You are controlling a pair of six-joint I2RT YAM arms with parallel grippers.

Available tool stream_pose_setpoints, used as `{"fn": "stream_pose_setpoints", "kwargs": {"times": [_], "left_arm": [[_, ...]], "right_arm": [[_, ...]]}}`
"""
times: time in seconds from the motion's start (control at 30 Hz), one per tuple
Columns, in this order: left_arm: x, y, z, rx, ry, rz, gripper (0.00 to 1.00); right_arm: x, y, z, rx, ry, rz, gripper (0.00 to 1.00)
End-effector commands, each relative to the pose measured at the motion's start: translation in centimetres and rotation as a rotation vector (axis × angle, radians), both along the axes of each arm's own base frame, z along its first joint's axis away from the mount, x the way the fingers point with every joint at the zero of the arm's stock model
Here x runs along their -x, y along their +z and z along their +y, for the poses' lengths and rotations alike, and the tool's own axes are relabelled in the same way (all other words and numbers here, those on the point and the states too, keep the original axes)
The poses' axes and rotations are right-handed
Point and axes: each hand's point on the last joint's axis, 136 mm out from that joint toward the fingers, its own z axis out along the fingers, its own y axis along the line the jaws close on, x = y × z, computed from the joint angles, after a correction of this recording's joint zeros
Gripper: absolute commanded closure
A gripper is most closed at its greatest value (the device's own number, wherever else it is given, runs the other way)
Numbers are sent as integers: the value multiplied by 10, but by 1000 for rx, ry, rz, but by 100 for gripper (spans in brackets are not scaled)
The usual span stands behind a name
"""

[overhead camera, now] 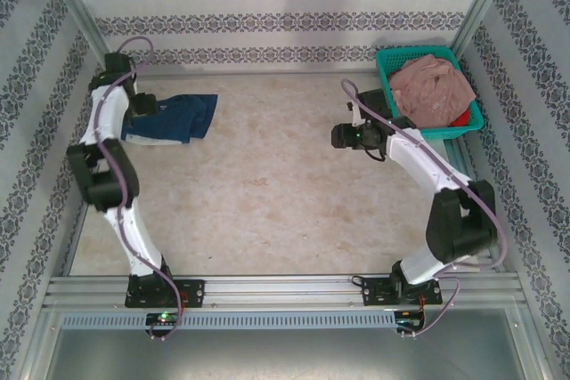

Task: Fold the inside-out t-shirt
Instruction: Move the T-shirt to the top-left of the table, then reset both arms

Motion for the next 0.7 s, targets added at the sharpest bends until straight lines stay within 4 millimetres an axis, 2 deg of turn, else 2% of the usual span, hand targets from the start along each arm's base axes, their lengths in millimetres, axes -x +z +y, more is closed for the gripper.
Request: {"fn": "stream_pose_setpoints", "kwargs": {"times": [0.0, 0.13, 0.2, 0.3, 0.4, 0.53, 0.67], "left_arm": [[-1, 69, -56, 159, -39, -409, 0], [42, 69, -89, 121, -75, -557, 0], [64, 55, -98, 77, -80, -598, 0], [88, 31, -105, 51, -84, -643, 0], [99, 6, -107, 7, -92, -677, 0], [92, -27, -114, -45, -167, -634, 0], [85, -45, -119, -74, -213, -684, 0]], "right_arm": [[2, 22, -32, 149, -85, -150, 25], [11, 27, -64, 248, -193, -250, 8], [17, 24, -85, 295, -262, -281, 4], [22, 22, -112, 344, -363, -336, 2], [24, 14, -124, 382, -373, -460, 2], [26, -3, -134, 370, -384, -569, 2], [23, -23, -143, 339, -392, -600, 2]]}}
